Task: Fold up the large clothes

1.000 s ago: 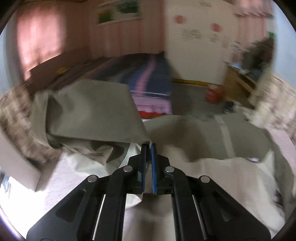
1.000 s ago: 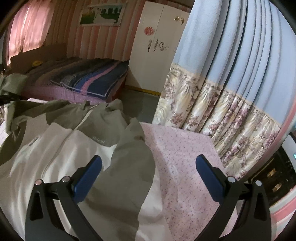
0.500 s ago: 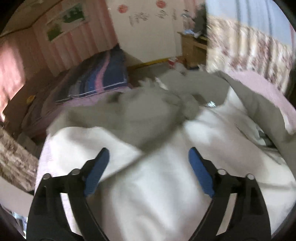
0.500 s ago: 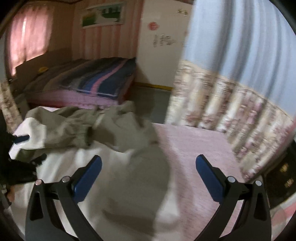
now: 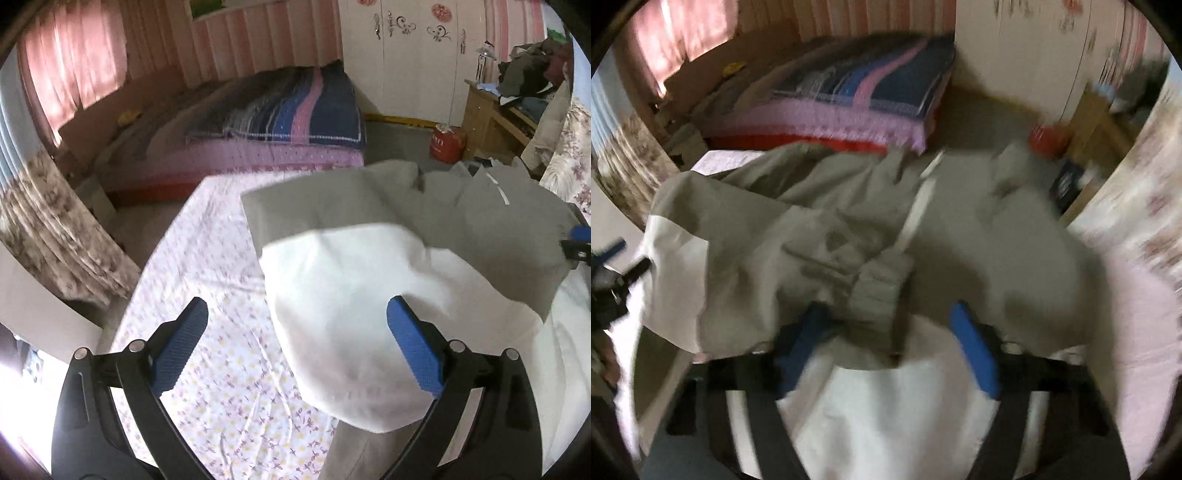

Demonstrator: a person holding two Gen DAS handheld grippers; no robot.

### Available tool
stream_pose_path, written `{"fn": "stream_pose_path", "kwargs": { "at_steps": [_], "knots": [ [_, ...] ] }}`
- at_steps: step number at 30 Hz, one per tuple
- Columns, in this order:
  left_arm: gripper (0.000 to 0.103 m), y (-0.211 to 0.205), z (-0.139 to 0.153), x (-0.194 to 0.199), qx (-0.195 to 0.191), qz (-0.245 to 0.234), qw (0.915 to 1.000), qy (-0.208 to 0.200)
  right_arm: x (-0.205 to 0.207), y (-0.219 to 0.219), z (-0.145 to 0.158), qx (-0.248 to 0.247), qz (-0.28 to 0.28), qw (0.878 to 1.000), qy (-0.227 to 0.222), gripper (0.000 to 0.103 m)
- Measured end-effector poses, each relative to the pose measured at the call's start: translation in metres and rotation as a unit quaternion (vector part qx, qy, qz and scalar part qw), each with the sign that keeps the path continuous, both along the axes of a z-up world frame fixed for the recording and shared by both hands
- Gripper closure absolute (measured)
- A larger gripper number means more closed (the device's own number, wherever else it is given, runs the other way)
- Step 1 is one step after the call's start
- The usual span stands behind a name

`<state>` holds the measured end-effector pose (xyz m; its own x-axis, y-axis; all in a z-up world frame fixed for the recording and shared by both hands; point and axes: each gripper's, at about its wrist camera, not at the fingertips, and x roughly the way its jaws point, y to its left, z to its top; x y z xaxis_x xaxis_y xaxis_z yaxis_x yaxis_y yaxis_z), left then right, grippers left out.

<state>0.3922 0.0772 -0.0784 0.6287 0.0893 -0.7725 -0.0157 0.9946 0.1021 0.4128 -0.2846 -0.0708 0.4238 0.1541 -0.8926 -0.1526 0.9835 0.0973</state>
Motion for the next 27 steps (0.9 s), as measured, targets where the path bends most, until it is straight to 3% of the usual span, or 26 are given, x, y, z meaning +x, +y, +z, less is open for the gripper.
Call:
{"fn": "stream_pose_path", "kwargs": {
  "at_steps": [1,3,6,8,10,11,14,18,21,24,25,27],
  "knots": [
    [0.006,0.001,-0.001,-0.003,0.0,-0.001,1.0,-0.001,0.002,0.002,-0.009,0.033,0.004,0.999,0.02,0.068],
    [0.006,0.0,0.005,-0.007,0.001,-0.004,0.9999,-0.011,-0.005,0.01,-0.006,0.011,0.016,1.0,-0.003,0.074],
    [0.006,-0.003,0.018,-0.009,-0.004,-0.007,0.9994,-0.032,-0.034,0.008,0.032,-0.056,0.021,0.994,-0.091,0.086],
    [0.006,-0.005,0.029,-0.011,-0.007,-0.009,0.9989,-0.046,-0.055,-0.004,0.058,-0.142,-0.004,0.976,-0.164,0.088],
    [0.004,-0.008,0.034,-0.012,-0.013,-0.014,0.9984,-0.054,-0.069,-0.017,0.065,-0.222,-0.029,0.956,-0.191,0.088],
    [0.003,-0.011,0.034,-0.011,-0.016,-0.019,0.9982,-0.054,-0.069,-0.027,0.062,-0.225,-0.039,0.958,-0.173,0.088],
    [0.003,-0.027,0.025,-0.004,-0.019,-0.034,0.9986,-0.036,-0.061,-0.058,0.034,-0.146,-0.047,0.985,-0.076,0.089],
    [0.004,-0.059,-0.003,0.012,0.005,-0.05,0.9987,0.008,-0.056,-0.068,0.013,-0.121,-0.054,0.99,-0.044,0.089],
    [0.004,-0.064,-0.011,0.019,0.009,-0.051,0.9983,0.027,-0.042,-0.082,-0.005,-0.201,-0.07,0.977,-0.031,0.089],
    [0.004,-0.055,0.001,0.012,-0.007,-0.047,0.9988,0.012,-0.032,-0.099,-0.016,-0.235,-0.09,0.967,-0.027,0.089],
    [0.004,-0.052,0.005,0.01,-0.004,-0.043,0.999,0.008,-0.027,-0.104,-0.018,-0.263,-0.102,0.959,-0.033,0.089],
    [0.004,-0.05,0.007,0.009,0.015,-0.038,0.9991,0.01,-0.022,-0.116,-0.022,-0.293,-0.12,0.948,-0.025,0.099]
  ]
}}
